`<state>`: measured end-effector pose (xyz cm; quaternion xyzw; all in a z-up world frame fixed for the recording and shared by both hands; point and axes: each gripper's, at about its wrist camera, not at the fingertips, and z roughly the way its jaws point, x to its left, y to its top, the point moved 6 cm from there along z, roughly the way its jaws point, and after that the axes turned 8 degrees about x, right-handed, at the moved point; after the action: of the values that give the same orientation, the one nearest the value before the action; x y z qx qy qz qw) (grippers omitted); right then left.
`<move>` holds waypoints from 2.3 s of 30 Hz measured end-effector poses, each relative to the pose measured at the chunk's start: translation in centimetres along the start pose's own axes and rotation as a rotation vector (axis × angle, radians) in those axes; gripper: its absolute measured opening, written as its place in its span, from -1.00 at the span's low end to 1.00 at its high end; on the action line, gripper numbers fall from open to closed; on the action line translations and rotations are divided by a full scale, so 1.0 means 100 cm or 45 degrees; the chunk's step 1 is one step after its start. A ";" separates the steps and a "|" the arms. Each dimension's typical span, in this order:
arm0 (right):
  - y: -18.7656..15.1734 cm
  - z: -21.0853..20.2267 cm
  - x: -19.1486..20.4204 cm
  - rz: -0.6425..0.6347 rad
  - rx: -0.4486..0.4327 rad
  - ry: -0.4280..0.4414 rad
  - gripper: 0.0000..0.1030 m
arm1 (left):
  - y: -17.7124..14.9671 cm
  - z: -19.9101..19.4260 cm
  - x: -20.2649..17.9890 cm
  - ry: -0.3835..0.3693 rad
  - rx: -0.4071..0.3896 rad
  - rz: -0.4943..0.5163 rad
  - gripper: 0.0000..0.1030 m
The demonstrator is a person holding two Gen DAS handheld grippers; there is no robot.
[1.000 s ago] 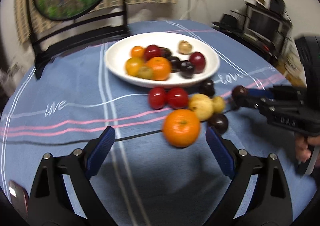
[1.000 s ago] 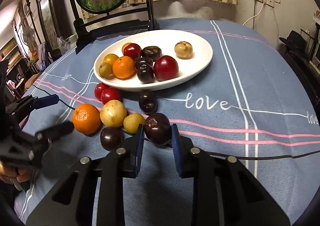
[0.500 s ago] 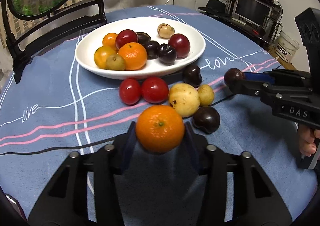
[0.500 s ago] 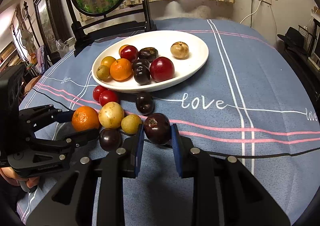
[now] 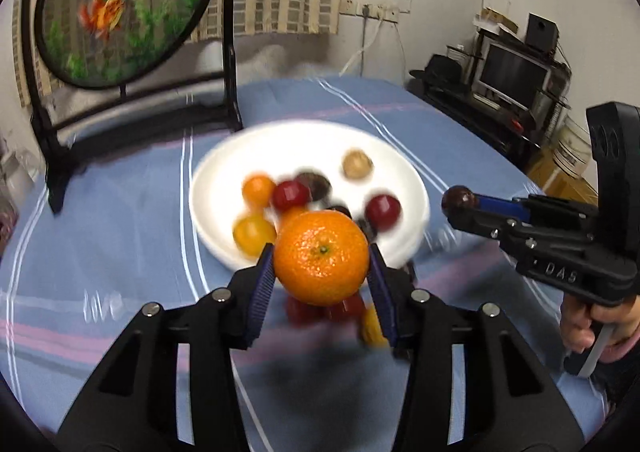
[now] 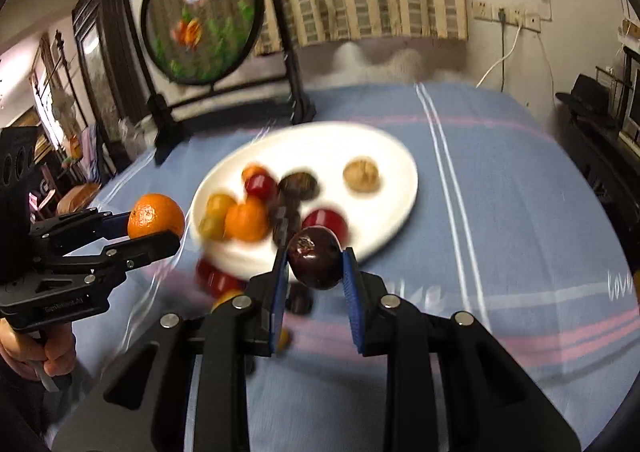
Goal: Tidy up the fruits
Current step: 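Lower both fruits onto the white plate and open both tools, then grasp a pale yellow pepino with the left tool while the right tool grasps a dark plum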
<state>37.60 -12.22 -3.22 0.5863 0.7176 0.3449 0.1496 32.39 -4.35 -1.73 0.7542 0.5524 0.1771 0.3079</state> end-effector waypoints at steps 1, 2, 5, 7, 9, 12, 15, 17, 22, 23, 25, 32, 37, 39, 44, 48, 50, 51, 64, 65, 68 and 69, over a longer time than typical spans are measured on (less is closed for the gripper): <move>0.009 0.008 -0.002 0.003 0.000 0.005 -0.48 | 0.014 0.007 0.004 0.016 -0.008 -0.001 -0.11; 0.015 0.016 -0.004 0.008 0.003 0.002 -0.48 | 0.023 0.012 0.006 0.032 -0.015 -0.003 -0.11; 0.030 0.042 -0.011 0.038 0.027 0.015 -0.46 | 0.047 0.034 0.013 0.051 0.008 -0.014 -0.09; 0.037 0.053 -0.015 0.060 0.026 -0.015 -0.41 | 0.056 0.043 0.020 0.097 0.015 -0.039 0.25; 0.036 0.051 -0.016 0.068 0.035 -0.045 -0.12 | 0.057 0.033 0.024 0.110 -0.029 -0.067 0.49; 0.023 0.032 -0.007 0.057 0.015 0.018 -0.08 | 0.048 0.015 0.026 0.098 -0.055 -0.078 0.67; -0.001 0.014 0.005 0.020 0.057 0.039 -0.08 | 0.027 -0.003 0.031 0.153 -0.053 -0.105 0.80; -0.024 0.003 0.018 -0.006 0.103 0.077 -0.08 | 0.005 -0.013 0.035 0.187 -0.035 -0.153 0.90; -0.070 -0.002 0.043 -0.095 0.177 0.085 -0.05 | -0.053 -0.009 0.050 0.262 0.077 -0.253 0.93; -0.077 0.000 0.046 -0.101 0.206 0.087 -0.05 | -0.062 -0.007 0.053 0.259 0.104 -0.266 0.93; -0.087 0.003 0.051 -0.103 0.239 0.106 -0.05 | -0.076 -0.002 0.058 0.257 0.146 -0.294 0.93; -0.093 0.006 0.057 -0.125 0.265 0.115 -0.08 | -0.087 -0.009 0.074 0.245 0.138 -0.390 0.93; -0.096 0.008 0.060 -0.164 0.268 0.100 -0.24 | -0.086 -0.008 0.071 0.243 0.151 -0.372 0.93; -0.096 0.008 0.061 -0.179 0.269 0.096 -0.29 | -0.086 -0.009 0.069 0.239 0.153 -0.364 0.93; -0.094 0.012 0.067 -0.209 0.265 0.080 -0.32 | -0.085 -0.009 0.064 0.242 0.149 -0.342 0.93; -0.097 0.018 0.071 -0.262 0.273 0.031 -0.46 | -0.085 -0.010 0.063 0.242 0.149 -0.339 0.93; -0.096 0.014 0.069 -0.252 0.268 0.041 -0.48 | -0.085 -0.011 0.063 0.235 0.143 -0.340 0.93; -0.094 0.012 0.068 -0.239 0.266 0.060 -0.49 | -0.085 -0.011 0.061 0.226 0.142 -0.334 0.93; -0.070 -0.021 0.004 0.091 0.170 0.067 -0.48 | -0.068 0.012 -0.034 -0.025 0.147 -0.013 0.17; -0.071 -0.021 0.004 0.094 0.171 0.069 -0.48 | -0.068 0.015 -0.038 -0.029 0.156 -0.002 0.05; -0.072 -0.023 0.004 0.095 0.171 0.074 -0.48 | -0.067 0.028 -0.047 -0.036 0.192 0.026 -0.05; -0.072 -0.024 0.004 0.094 0.169 0.073 -0.48 | -0.067 0.031 -0.049 -0.039 0.200 0.027 -0.06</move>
<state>30.69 -13.12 -6.25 0.6107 0.7208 0.3187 0.0770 27.85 -8.42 -8.11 0.7843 0.5518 0.1249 0.2544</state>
